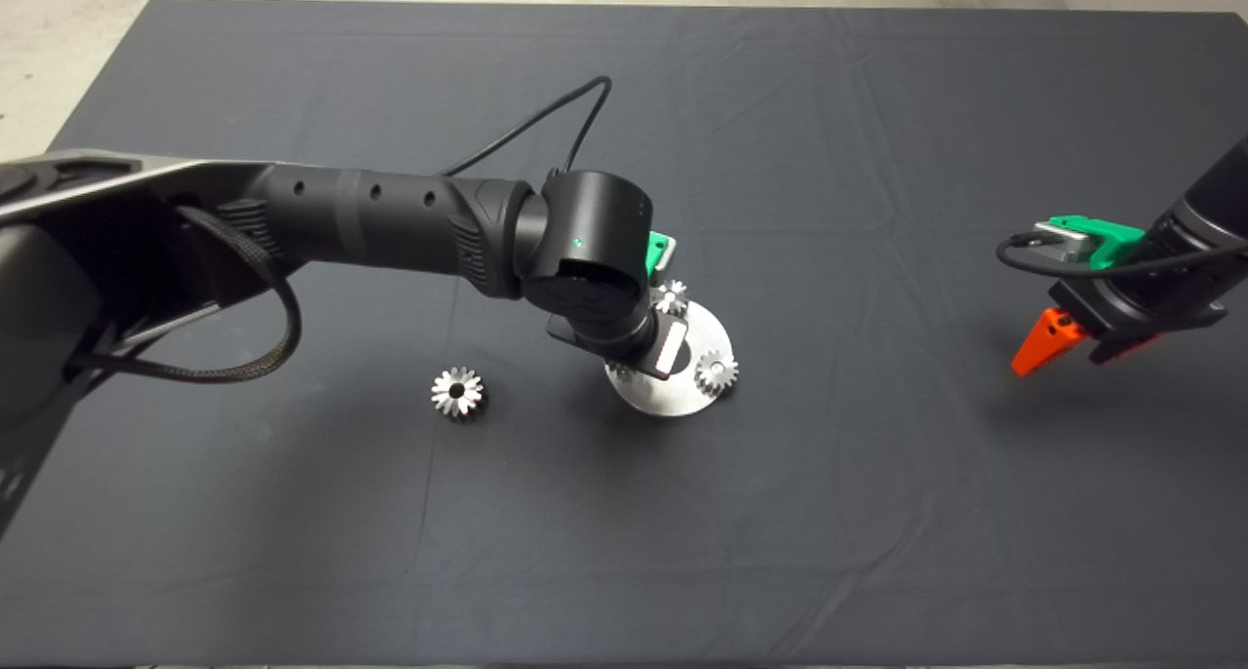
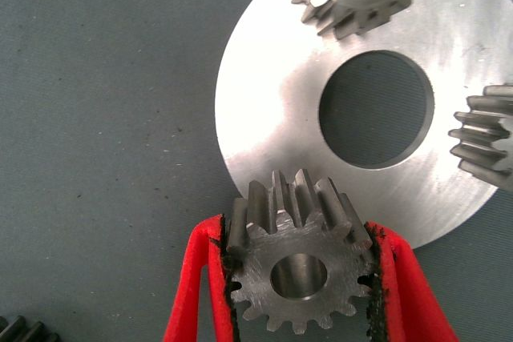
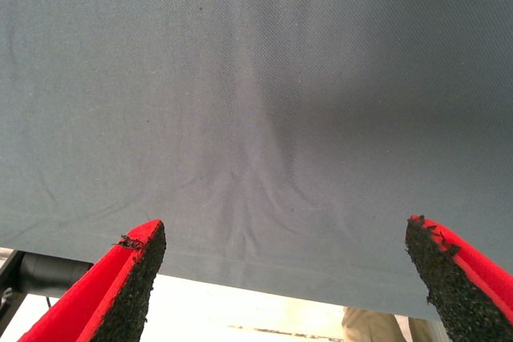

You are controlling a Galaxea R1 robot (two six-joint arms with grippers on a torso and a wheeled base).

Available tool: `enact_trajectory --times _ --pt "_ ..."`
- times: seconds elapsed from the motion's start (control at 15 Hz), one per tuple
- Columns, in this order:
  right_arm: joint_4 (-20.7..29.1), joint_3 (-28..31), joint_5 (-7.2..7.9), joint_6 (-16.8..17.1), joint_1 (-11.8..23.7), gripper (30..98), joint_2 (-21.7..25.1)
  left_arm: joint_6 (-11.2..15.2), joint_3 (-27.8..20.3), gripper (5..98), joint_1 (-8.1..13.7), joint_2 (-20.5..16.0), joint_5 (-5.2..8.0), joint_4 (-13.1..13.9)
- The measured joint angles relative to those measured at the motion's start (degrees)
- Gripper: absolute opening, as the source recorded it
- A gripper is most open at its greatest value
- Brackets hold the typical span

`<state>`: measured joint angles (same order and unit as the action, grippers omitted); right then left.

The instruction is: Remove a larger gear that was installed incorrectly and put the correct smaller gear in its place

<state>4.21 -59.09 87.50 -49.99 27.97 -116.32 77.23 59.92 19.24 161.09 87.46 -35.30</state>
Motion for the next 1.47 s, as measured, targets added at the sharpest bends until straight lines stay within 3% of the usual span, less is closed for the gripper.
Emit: enact_trajectory --times 0.47,0.93,1.47 --pt "0.0 0.0 0.04 0.0 0.2 79.2 0.0 -0.6 0.0 23.3 -0.8 -0.6 0.02 -0.1" --pt "0.0 -1.0 -0.02 0.0 1.6 79.2 -0.1 -0.2 0.0 23.3 -1.0 2.2 -0.05 -0.1" --pt "0.0 -1.0 0.13 0.0 1.9 79.2 1.1 -0.1 0.5 23.3 -1.8 2.2 -0.05 -1.4"
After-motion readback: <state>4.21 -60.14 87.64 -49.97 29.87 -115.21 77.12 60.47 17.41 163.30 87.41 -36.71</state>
